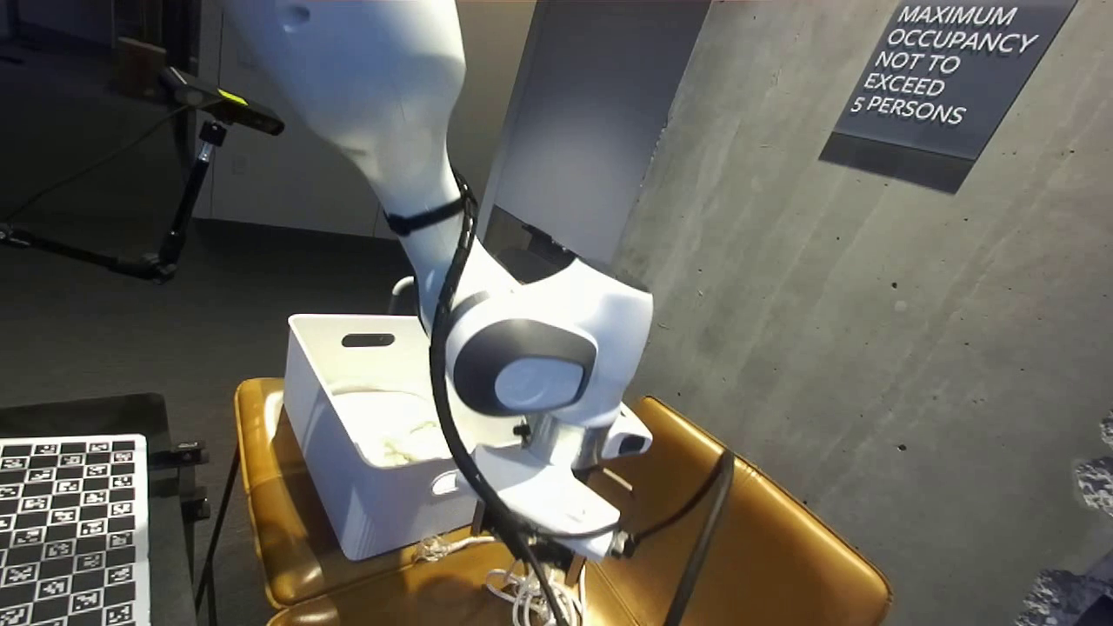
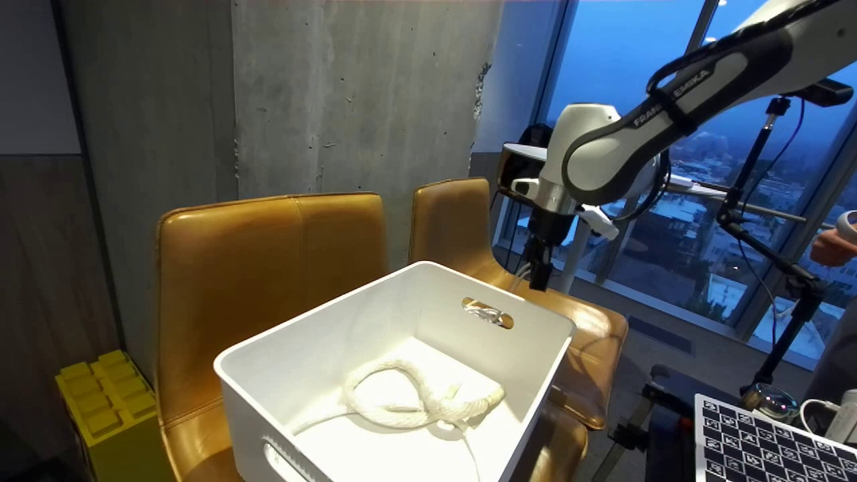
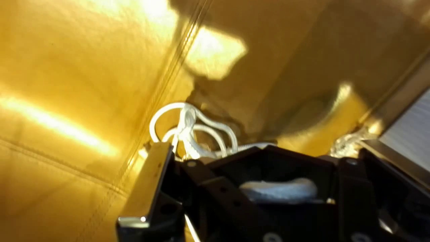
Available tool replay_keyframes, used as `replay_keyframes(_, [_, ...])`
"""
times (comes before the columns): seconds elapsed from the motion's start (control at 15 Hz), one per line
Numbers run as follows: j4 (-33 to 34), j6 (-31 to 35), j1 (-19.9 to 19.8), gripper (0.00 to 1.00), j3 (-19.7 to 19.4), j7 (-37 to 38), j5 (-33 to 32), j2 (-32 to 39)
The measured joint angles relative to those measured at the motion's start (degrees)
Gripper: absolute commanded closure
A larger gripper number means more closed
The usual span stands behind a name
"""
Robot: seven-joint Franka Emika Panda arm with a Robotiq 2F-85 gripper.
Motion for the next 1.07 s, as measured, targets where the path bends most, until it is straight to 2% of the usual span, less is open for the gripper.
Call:
replay_keyframes(0.33, [-6.6, -0.3, 3.5, 1.00, 2.1, 0.0, 0.2, -13.0])
replay_keyframes(0.6, [-9.7, -0.4, 6.0, 1.00, 2.2, 0.0, 0.5, -19.3])
replay_keyframes(0.67, [-10.2, -0.4, 6.4, 0.75, 2.2, 0.0, 0.5, -20.2])
replay_keyframes(0.73, [-10.8, -0.2, 6.6, 0.72, 2.1, 0.0, 0.5, -20.8])
replay_keyframes(0.87, [-12.0, 1.5, 6.7, 0.60, 1.8, 0.0, 1.1, -20.8])
replay_keyframes(1.07, [-13.8, 4.4, 6.0, 0.38, 0.6, -1.6, 4.4, -18.7])
